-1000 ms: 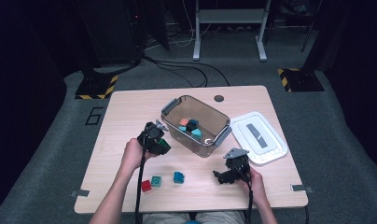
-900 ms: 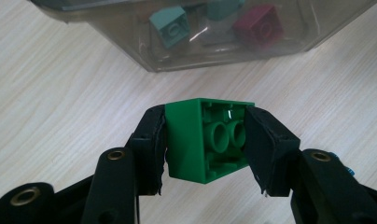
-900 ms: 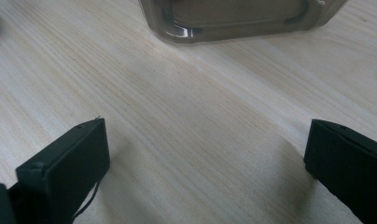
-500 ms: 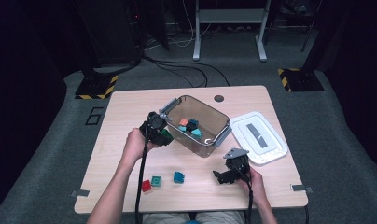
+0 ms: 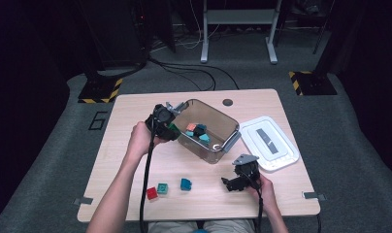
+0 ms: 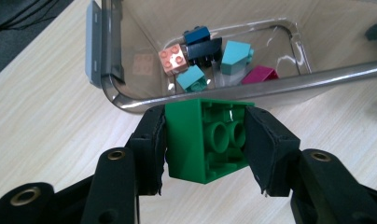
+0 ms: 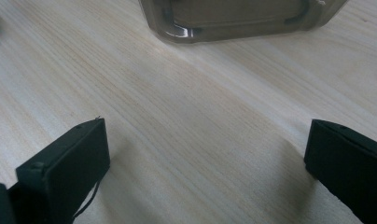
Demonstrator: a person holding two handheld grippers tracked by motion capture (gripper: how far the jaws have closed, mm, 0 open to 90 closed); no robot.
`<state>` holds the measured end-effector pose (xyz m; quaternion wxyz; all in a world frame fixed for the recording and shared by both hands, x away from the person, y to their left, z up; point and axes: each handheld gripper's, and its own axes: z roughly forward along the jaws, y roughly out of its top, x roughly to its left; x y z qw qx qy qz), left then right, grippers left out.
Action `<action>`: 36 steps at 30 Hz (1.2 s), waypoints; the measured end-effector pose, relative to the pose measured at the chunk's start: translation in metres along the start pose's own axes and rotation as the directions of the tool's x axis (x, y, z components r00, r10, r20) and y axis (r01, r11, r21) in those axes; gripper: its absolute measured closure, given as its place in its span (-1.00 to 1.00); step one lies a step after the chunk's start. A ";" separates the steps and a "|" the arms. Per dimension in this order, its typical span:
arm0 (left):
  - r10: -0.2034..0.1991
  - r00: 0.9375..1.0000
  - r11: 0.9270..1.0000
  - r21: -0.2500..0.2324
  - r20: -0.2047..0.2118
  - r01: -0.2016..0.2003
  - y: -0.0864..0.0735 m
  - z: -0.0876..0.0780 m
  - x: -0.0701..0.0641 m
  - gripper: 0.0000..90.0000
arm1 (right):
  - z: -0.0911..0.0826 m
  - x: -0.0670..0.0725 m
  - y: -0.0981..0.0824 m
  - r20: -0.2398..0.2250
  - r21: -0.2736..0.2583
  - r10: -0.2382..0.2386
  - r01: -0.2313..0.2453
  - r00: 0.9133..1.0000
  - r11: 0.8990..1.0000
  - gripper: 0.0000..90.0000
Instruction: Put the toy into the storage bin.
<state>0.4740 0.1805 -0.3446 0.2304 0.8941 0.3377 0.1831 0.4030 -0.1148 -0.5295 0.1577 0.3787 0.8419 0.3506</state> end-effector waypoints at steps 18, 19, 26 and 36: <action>0.025 1.000 1.000 0.003 -0.004 -0.025 0.043 0.013 0.004 0.13 | 0.000 0.000 0.000 0.000 0.000 0.000 0.000 1.000 1.000 -1.00; 0.018 1.000 1.000 0.002 0.001 -0.018 0.045 0.015 0.004 0.13 | 0.000 0.000 0.000 0.000 0.000 0.000 0.000 1.000 1.000 -1.00; 0.009 1.000 1.000 0.016 0.006 -0.009 0.056 0.030 0.006 0.13 | 0.000 0.000 0.000 0.001 0.000 0.005 -0.005 1.000 1.000 -1.00; -0.007 1.000 0.999 0.031 0.022 0.007 0.062 0.050 0.008 0.13 | 0.000 0.000 0.000 0.001 0.001 0.006 -0.006 1.000 1.000 -1.00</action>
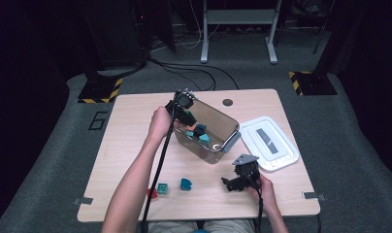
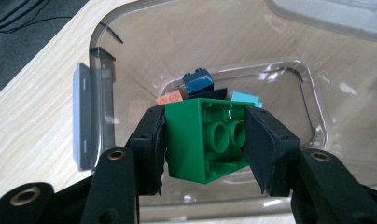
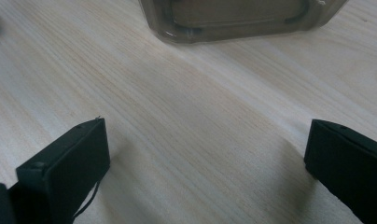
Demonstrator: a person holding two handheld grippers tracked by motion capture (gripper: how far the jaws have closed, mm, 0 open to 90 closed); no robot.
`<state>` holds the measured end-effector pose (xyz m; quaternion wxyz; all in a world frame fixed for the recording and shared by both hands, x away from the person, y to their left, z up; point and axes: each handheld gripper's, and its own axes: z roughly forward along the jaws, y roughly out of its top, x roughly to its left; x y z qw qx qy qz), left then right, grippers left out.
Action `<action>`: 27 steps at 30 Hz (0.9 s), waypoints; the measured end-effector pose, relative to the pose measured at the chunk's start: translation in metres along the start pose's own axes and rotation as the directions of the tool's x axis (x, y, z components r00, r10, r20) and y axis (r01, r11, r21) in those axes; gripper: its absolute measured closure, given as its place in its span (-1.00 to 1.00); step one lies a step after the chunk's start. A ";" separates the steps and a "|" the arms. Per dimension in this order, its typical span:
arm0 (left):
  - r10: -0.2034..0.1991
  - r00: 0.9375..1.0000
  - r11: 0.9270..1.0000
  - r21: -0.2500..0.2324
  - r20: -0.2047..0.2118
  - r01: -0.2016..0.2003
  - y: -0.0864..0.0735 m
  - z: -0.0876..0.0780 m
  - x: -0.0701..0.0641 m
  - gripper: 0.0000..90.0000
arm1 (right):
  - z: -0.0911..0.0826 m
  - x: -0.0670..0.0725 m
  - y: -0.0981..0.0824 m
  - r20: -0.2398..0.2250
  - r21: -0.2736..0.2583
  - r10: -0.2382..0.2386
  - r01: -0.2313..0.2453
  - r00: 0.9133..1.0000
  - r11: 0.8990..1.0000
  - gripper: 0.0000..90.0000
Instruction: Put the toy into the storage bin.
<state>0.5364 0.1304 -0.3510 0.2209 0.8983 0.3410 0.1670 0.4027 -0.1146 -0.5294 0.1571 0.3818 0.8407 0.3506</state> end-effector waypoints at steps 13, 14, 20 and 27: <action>-0.067 0.998 0.998 0.020 0.019 0.067 -0.003 0.009 0.004 -0.67 | 0.000 0.000 0.000 0.000 0.000 0.000 0.000 1.000 1.000 -1.00; -0.068 0.998 0.998 0.014 0.016 0.067 -0.005 0.006 0.004 -0.67 | 0.000 0.000 0.000 0.000 0.000 0.000 0.000 1.000 1.000 -1.00; -0.060 0.998 0.998 -0.006 0.000 0.060 -0.019 -0.011 0.002 -0.72 | 0.000 0.000 0.000 0.000 -0.001 -0.001 0.001 1.000 1.000 -1.00; -0.054 0.998 0.998 -0.021 -0.013 0.054 -0.040 -0.024 0.000 -0.73 | 0.000 0.000 0.000 -0.001 0.000 -0.003 0.003 1.000 1.000 -1.00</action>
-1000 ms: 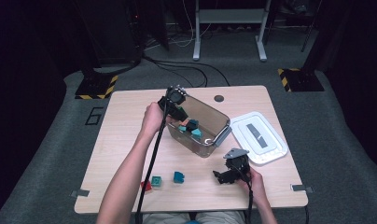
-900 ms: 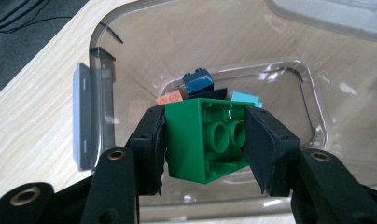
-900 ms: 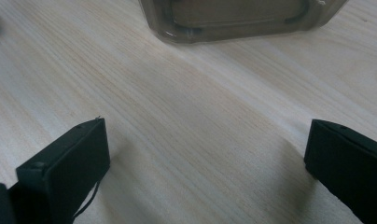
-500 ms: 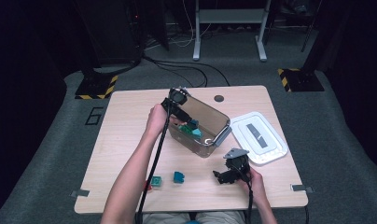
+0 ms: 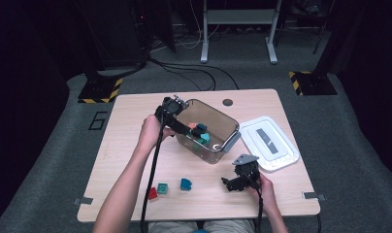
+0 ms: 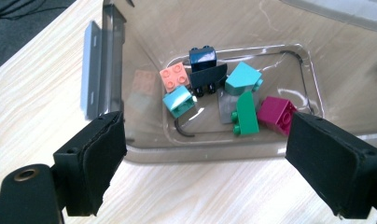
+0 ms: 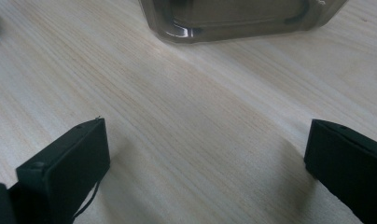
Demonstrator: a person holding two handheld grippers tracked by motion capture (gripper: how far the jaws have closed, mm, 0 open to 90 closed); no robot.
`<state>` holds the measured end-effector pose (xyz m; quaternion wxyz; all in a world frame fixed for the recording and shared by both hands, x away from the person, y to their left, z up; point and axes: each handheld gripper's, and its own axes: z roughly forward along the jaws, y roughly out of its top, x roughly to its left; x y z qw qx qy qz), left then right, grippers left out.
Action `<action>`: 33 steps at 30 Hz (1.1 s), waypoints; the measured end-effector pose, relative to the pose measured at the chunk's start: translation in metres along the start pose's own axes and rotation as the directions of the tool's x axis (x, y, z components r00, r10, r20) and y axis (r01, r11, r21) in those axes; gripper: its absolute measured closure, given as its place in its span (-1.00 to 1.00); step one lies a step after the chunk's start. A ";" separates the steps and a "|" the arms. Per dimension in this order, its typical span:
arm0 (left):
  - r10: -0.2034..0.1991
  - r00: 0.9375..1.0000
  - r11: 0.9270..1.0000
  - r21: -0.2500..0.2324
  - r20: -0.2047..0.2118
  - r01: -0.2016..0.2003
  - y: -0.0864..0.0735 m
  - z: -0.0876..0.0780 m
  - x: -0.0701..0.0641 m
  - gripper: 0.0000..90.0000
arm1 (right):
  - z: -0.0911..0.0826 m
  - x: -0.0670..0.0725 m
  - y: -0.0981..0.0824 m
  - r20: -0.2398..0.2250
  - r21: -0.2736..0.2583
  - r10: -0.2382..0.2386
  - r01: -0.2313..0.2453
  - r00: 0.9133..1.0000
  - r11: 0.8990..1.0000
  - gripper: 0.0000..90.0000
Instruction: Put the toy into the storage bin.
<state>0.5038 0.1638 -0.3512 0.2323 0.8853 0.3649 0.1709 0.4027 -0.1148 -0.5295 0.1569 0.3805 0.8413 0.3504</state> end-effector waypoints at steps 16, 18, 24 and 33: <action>-0.005 1.000 1.000 0.025 -0.005 0.005 -0.049 -0.007 -0.004 -0.74 | 0.000 0.000 0.000 0.000 -0.001 0.000 0.000 1.000 1.000 -1.00; -0.006 1.000 1.000 0.029 -0.005 0.006 -0.055 -0.006 -0.004 -0.74 | 0.000 0.000 0.000 0.000 0.000 0.000 0.000 1.000 1.000 -1.00; -0.011 1.000 0.999 0.039 0.006 0.011 -0.075 -0.001 -0.008 -0.74 | 0.000 0.000 0.000 0.000 -0.001 -0.003 0.003 1.000 1.000 -1.00; -0.030 0.999 0.997 0.075 0.019 0.028 -0.106 0.010 -0.015 -0.76 | 0.000 0.000 0.000 0.001 -0.001 -0.003 0.003 1.000 1.000 -1.00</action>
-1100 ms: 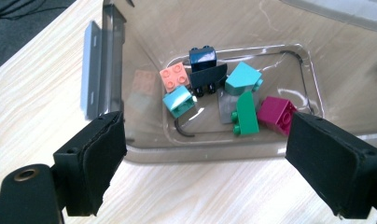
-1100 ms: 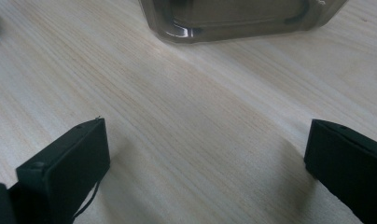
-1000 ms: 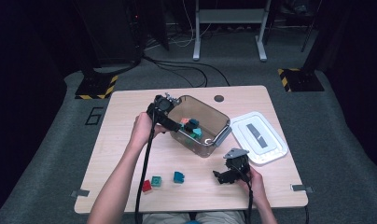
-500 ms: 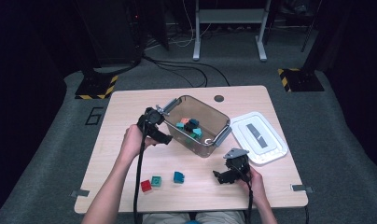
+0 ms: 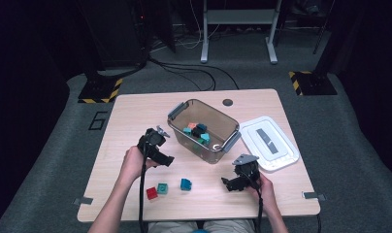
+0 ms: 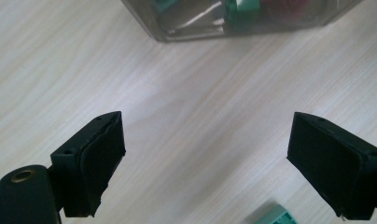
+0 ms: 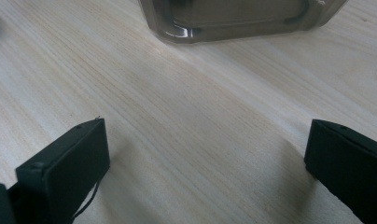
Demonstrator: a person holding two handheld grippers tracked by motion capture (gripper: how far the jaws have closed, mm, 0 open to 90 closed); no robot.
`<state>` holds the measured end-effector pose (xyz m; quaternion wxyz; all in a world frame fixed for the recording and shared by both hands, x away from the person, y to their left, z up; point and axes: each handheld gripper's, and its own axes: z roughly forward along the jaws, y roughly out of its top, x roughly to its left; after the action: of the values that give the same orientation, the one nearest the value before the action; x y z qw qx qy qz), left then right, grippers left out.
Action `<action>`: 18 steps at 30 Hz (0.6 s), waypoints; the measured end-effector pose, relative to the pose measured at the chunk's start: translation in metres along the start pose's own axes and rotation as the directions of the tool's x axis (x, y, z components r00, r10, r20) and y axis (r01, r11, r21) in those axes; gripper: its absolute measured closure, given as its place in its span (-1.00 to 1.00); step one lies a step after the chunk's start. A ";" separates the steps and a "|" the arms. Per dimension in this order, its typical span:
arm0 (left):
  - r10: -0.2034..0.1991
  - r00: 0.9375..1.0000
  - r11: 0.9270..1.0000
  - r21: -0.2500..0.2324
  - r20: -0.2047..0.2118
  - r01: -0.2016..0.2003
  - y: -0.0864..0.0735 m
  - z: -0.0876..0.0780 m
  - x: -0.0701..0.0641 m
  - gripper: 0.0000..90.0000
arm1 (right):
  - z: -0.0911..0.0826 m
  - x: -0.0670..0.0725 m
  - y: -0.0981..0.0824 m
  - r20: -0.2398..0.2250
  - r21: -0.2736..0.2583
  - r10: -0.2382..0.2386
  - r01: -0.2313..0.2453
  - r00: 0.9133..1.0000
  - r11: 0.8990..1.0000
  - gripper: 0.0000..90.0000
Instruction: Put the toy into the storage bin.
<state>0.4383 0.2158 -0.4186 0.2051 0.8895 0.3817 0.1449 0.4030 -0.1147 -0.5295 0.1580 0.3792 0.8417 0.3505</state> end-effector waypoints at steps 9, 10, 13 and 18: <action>-0.013 1.000 1.000 0.020 0.020 0.013 -0.025 0.009 -0.006 -0.76 | 0.000 0.000 0.000 0.000 0.000 -0.002 0.002 1.000 1.000 -1.00; -0.013 1.000 1.000 0.026 0.023 0.012 -0.027 0.010 -0.007 -0.76 | 0.000 -0.001 0.000 -0.001 0.001 -0.009 0.009 1.000 1.000 -1.00; -0.020 0.999 0.999 0.038 0.034 0.019 -0.034 0.014 -0.009 -0.77 | 0.000 -0.001 0.000 0.000 0.001 -0.009 0.009 1.000 1.000 -1.00; -0.035 0.998 0.997 0.067 0.054 0.031 -0.046 0.022 -0.013 -0.82 | 0.000 -0.001 0.000 0.000 0.001 -0.009 0.009 1.000 1.000 -1.00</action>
<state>0.4103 0.2291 -0.4607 0.1884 0.8930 0.3951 0.1042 0.4033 -0.1152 -0.5296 0.1594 0.3756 0.8434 0.3495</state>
